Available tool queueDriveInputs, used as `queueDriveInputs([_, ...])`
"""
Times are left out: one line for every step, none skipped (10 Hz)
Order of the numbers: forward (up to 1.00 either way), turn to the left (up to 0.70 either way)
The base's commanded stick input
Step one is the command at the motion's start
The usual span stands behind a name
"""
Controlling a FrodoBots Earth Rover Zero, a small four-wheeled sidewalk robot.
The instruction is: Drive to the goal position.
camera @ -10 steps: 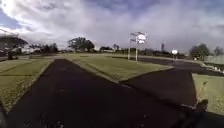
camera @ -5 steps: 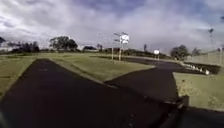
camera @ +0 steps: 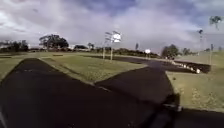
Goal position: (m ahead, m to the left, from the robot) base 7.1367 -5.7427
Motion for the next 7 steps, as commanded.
queueDriveInputs([0.70,-0.35])
queueDriveInputs([0.70,-0.07])
queueDriveInputs([0.70,0.00])
queueDriveInputs([0.70,0.00])
queueDriveInputs([0.70,0.00])
queueDriveInputs([0.70,0.00])
queueDriveInputs([0.70,0.00])
